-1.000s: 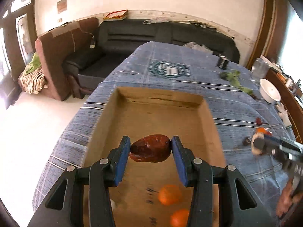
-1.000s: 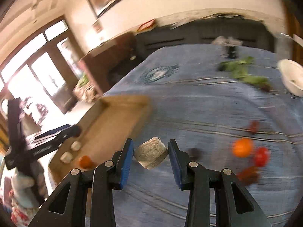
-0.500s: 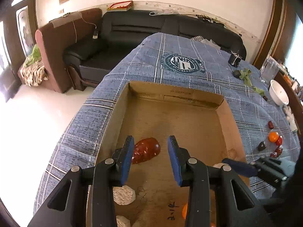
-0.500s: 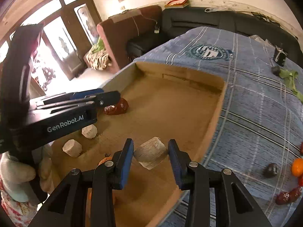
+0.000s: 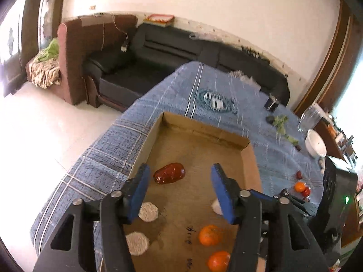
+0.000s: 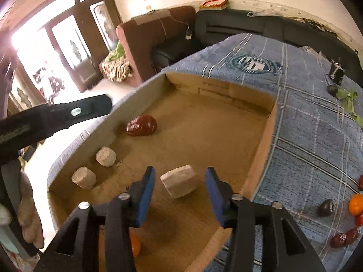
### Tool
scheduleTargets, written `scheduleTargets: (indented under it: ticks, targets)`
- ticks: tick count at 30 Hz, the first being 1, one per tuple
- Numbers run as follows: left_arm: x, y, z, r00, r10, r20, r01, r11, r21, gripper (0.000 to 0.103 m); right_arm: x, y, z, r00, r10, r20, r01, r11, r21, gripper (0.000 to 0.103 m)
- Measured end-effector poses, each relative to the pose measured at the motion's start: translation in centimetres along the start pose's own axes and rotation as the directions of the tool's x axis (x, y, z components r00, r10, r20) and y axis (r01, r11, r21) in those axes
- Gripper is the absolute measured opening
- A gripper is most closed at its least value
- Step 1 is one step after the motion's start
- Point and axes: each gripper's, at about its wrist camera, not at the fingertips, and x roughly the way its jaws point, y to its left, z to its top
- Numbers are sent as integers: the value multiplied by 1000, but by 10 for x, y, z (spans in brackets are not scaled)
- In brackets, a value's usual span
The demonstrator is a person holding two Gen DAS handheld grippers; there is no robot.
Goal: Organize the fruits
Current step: 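Release the white cake into the box with the right tool while the left tool drops the date there, then grasp the dark round plum with the left tool while the right tool grasps the red tomato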
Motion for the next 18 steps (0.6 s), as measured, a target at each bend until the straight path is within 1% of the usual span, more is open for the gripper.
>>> scheduleTargets:
  ticks: [4,6,9,10,12,15,18]
  targets:
    - [-23,-17,-9,998,13,53,-15,1000,28,60,-30,-16,-6,998,3,55,-6,998,67,58]
    - [-32,-33,-16,997,30,77,-34,998,51,64,-46,-28,-12,996,-3,85,-7,994,114,61]
    - [-35,-57,-26,996,28,90,-35,996,78,68,-72,-49,-29,991,-43,126,18,981,191,63]
    - [-35,-67,-31,996,26,91,-35,995,89,69,-81,-58,-36,988,-64,138,31,974,225,63]
    - [-34,-89,-42,996,17,86,-27,993,117,78,-96,-74,-50,983,-111,148,64,955,288,63]
    - [-29,-114,-55,998,-11,56,2,987,163,79,-116,-95,-69,973,-168,161,100,926,363,64]
    - [-26,-137,-67,999,-38,27,31,976,217,79,-132,-109,-83,964,-209,166,126,905,406,64]
